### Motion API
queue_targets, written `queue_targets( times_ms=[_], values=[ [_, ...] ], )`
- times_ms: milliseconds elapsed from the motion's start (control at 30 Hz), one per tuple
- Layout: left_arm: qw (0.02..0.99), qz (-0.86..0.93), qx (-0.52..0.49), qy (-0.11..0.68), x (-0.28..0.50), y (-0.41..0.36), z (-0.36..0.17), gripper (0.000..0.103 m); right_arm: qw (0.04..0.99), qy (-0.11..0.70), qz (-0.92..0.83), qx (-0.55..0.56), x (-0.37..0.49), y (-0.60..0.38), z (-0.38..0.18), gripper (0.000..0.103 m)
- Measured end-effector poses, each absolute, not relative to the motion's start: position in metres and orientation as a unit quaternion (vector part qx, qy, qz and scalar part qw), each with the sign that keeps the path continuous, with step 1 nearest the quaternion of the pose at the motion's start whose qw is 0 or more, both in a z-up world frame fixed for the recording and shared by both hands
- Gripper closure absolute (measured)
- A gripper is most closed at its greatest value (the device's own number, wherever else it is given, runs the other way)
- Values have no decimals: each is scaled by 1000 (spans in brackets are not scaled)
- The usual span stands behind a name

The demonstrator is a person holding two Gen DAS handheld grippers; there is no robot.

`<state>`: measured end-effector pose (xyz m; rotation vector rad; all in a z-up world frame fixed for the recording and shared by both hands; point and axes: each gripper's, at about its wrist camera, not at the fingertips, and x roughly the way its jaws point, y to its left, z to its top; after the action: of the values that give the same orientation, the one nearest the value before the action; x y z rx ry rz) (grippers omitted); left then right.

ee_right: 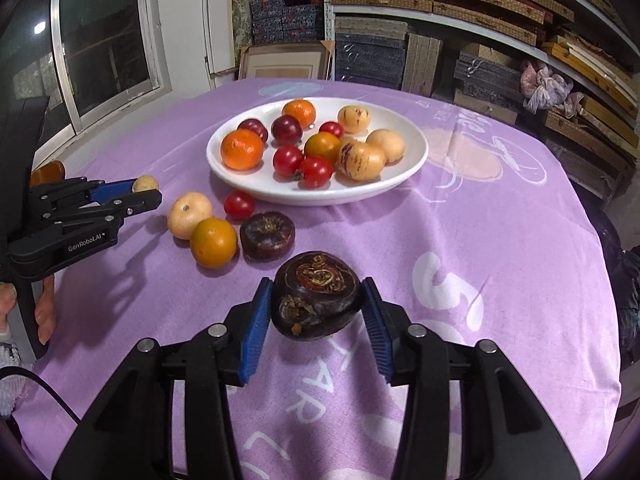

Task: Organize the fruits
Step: 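Carry the date and small fruit onto the plate and open both tools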

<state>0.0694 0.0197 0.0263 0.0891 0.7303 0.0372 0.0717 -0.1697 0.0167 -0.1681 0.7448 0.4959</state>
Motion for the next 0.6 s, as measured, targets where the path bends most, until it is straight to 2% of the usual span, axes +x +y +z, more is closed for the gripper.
queue_targets(
  times_ms=[367, 500, 600],
  values=[
    [950, 16, 5, 311, 130, 29, 119, 74, 939, 259, 226, -19, 110, -180, 142, 59],
    [947, 18, -12, 322, 162, 29, 118, 74, 937, 261, 231, 23, 143, -168, 145, 59],
    [936, 18, -39, 349, 190, 34, 101, 74, 926, 289, 239, 37, 177, -144, 123, 59]
  ],
)
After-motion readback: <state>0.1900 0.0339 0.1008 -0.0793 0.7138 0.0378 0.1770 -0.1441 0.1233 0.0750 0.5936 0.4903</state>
